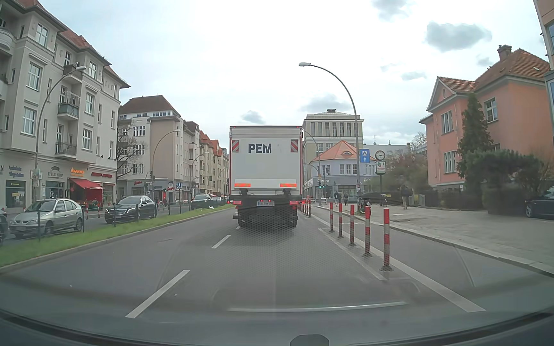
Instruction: Follow the waypoints while adhering to traffic rules and regulations
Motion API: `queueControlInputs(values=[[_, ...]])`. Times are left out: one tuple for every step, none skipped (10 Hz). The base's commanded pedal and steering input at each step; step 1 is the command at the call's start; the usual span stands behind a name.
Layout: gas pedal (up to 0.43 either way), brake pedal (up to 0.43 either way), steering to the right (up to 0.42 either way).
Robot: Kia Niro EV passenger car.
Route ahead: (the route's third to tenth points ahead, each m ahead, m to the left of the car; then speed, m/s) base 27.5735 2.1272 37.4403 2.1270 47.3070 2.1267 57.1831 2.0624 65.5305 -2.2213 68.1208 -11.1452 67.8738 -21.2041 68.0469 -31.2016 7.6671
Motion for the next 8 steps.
queueControlInputs(values=[[0.047, 0.0, 0.005], [0.059, 0.0, 0.001], [0.059, 0.0, -0.006], [0.059, 0.0, -0.009], [0.059, 0.0, -0.009], [0.059, 0.0, -0.009], [0.059, 0.0, -0.009], [0.059, 0.0, -0.01]])
